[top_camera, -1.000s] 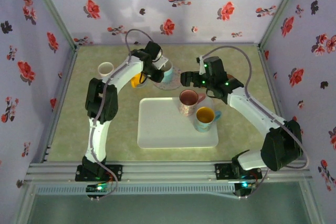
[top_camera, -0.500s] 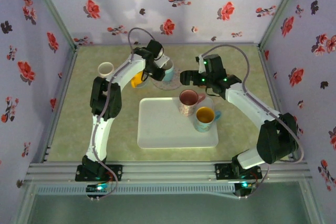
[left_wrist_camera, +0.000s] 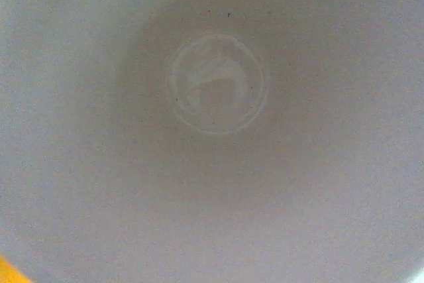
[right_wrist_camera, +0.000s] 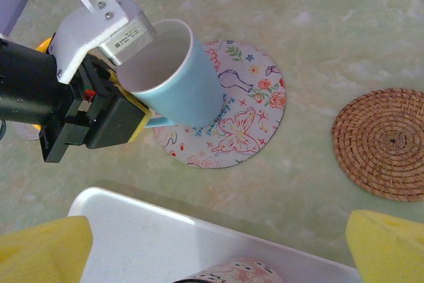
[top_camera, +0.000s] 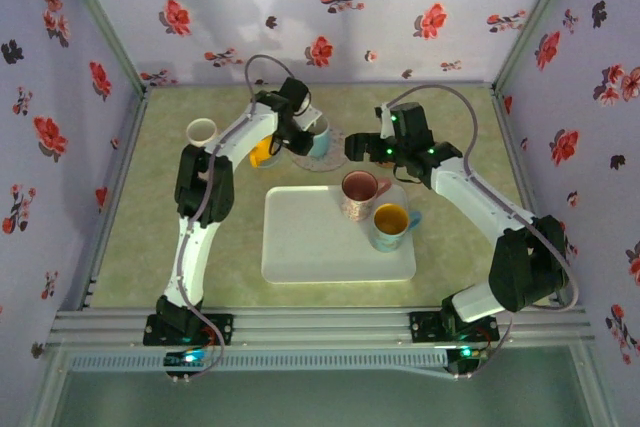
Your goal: Place the cup by the coaster
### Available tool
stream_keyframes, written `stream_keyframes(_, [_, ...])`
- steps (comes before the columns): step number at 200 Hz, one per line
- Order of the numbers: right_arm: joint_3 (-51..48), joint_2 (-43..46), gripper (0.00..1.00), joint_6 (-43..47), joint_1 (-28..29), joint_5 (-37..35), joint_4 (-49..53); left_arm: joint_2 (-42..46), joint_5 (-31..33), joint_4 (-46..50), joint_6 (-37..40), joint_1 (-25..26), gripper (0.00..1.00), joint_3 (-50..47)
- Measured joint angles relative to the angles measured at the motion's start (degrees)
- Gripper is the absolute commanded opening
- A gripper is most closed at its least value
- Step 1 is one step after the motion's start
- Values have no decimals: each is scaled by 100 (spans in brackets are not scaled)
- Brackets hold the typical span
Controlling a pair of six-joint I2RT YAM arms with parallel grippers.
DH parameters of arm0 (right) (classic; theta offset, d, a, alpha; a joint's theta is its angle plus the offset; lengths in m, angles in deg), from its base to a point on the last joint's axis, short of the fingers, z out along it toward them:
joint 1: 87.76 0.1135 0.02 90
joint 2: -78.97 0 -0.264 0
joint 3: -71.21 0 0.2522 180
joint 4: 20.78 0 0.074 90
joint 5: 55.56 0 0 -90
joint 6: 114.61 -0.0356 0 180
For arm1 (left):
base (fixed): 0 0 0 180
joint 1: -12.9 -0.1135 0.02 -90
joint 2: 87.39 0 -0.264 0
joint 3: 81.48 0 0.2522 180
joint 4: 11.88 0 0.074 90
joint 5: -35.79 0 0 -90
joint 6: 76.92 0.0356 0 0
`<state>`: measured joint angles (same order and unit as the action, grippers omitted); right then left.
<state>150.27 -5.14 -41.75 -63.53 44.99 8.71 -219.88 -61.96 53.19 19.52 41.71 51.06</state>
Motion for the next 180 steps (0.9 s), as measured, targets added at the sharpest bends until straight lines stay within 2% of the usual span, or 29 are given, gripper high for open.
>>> stream_keyframes(24, [0, -2, 99, -2, 0, 0, -4, -22, -2, -2, 17, 0, 16, 7])
stream_keyframes(39, [0, 0, 99, -2, 2, 0, -4, -22, -2, -4, 26, 0, 24, 7])
stream_keyframes(61, [0, -2, 99, -2, 2, 2, -4, -22, -26, -39, 74, 0, 30, 7])
stream_keyframes(109, [0, 0, 99, -2, 2, 4, 0, -22, -44, -116, 129, -2, 33, -4])
stream_keyframes(137, [0, 22, 99, -4, 2, 4, 4, -17, -44, -177, 160, -2, 51, -94])
stream_keyframes(180, [0, 85, 99, 2, 2, 7, 144, 87, -44, -350, 166, -2, 63, -402])
